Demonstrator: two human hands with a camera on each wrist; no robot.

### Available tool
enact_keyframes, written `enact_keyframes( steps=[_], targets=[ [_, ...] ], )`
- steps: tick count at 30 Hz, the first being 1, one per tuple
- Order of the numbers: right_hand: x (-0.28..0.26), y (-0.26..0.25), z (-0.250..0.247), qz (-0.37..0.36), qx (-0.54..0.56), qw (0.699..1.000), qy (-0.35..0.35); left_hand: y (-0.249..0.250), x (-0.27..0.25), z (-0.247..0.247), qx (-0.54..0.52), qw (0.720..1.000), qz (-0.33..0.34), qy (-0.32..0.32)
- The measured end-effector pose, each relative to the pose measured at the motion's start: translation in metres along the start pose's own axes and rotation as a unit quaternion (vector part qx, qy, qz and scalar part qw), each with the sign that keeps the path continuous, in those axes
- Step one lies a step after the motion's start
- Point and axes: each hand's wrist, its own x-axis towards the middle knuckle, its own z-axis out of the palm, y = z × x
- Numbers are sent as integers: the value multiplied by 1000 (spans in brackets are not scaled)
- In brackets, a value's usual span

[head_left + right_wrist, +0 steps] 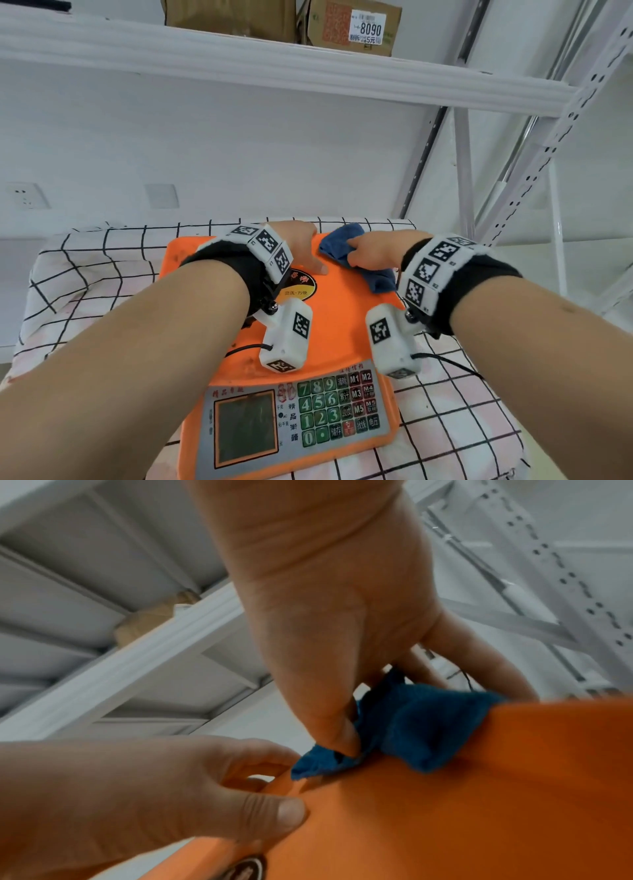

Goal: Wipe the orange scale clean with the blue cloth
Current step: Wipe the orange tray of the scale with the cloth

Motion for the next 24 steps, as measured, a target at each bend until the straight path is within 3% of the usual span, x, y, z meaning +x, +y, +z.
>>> enact_keyframes(
  steps=[8, 12, 15, 21, 24],
  targets=[
    [0, 8, 8, -2, 62, 996, 71, 1, 1, 1, -4, 1000, -6, -3],
    [-13, 7, 7, 5, 55, 997, 55, 1, 0, -1, -2, 1000, -6, -2],
    [-31, 4, 3, 18, 19, 1000, 6, 0, 1, 0, -1, 1000, -3, -6],
    [-65, 18, 9, 3, 93, 996, 0, 0, 3, -1, 9, 1000, 1, -7],
    [-69, 14, 8, -4, 57, 998, -4, -1, 2, 0, 6, 1000, 2, -11]
  ],
)
